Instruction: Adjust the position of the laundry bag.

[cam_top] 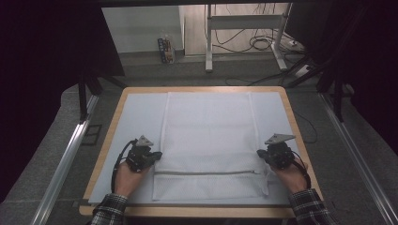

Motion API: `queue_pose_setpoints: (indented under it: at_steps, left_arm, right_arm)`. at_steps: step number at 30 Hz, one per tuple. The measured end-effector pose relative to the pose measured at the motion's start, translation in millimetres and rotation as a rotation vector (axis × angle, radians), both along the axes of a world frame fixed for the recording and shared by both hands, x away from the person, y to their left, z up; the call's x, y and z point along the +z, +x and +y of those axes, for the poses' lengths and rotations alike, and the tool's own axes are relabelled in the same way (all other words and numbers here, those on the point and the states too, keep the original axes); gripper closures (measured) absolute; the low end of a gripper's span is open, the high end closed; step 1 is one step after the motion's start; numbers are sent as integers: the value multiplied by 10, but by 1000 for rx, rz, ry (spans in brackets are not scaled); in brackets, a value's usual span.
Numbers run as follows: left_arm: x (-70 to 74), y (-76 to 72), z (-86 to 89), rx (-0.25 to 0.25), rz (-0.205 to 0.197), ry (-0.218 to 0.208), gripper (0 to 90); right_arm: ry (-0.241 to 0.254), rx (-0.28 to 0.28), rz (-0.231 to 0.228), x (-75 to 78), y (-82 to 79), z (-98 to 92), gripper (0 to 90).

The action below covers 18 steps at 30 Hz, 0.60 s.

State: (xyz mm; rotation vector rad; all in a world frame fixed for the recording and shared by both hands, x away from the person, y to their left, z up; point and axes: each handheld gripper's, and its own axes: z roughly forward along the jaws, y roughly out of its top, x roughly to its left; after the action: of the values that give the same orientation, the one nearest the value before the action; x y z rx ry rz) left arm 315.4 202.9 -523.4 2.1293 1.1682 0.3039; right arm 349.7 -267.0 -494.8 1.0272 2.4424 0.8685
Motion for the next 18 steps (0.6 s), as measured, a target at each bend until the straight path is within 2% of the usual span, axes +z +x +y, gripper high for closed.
queue_pose_setpoints:
  at_steps: [18]
  left_arm:
    - [-17,-232,131,13,17,-10,870]
  right_arm:
    - [-3,39,36,-24,-199,100,872]
